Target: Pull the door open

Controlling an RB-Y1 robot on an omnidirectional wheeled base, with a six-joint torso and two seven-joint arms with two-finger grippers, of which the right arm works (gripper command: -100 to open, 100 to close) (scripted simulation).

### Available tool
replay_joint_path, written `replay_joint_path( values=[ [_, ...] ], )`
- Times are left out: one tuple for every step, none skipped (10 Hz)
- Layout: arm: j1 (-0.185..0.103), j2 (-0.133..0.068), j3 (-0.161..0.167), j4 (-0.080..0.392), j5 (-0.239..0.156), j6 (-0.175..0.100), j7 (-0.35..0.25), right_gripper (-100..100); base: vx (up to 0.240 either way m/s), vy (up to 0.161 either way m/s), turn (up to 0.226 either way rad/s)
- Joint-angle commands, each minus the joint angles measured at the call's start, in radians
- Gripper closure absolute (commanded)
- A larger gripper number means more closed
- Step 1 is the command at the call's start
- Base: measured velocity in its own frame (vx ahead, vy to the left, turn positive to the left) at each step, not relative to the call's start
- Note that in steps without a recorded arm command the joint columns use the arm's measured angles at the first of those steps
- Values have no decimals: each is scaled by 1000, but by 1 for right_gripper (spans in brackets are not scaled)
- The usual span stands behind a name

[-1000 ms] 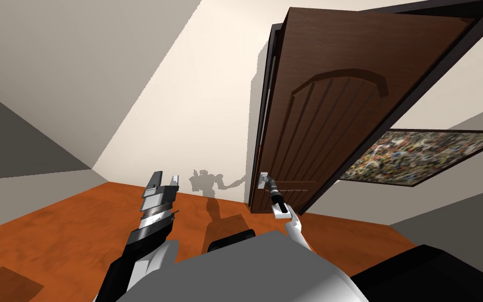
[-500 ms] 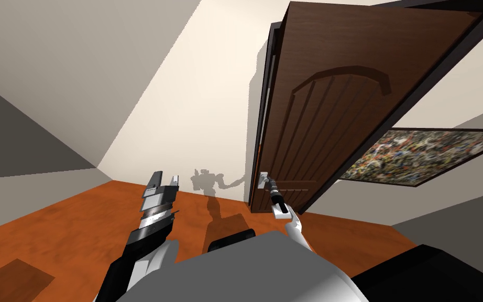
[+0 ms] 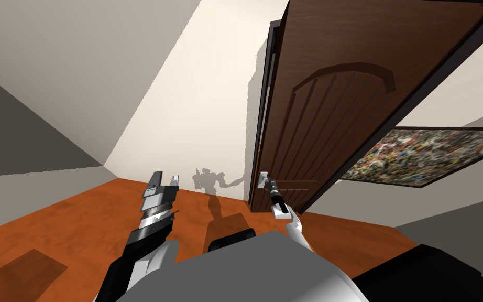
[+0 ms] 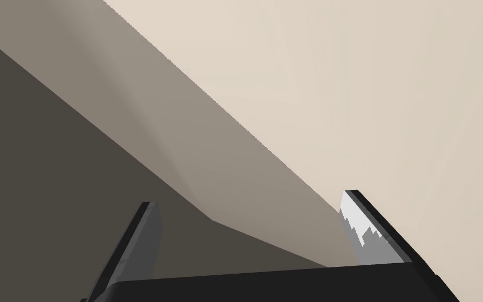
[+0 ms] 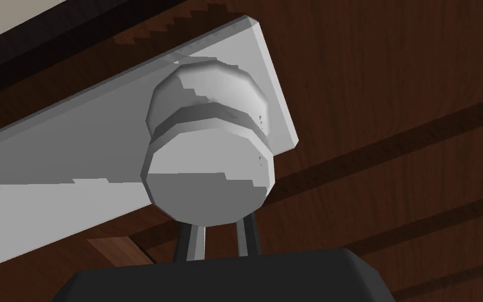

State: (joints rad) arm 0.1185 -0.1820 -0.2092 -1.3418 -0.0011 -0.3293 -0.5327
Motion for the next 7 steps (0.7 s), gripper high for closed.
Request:
replay_joint_path(
  values=[
    [-8,4,24,-8,-26,-14,-50,100,-38,-16,28],
    [-8,4,24,-8,-26,-14,-56,100,-35,-14,15],
    [-6,1,33,-11,-49,-12,-93,100,-35,-14,39],
    [-3,-3,41,-12,-72,-10,-121,100,-44,-18,31],
    [-3,-3,41,-12,-72,-10,-139,100,-25,-16,37],
    [-1,-6,50,-14,-94,-9,-174,100,-26,-19,26],
    [-1,-6,50,-14,-94,-9,-181,100,-26,-5,14]
  ],
)
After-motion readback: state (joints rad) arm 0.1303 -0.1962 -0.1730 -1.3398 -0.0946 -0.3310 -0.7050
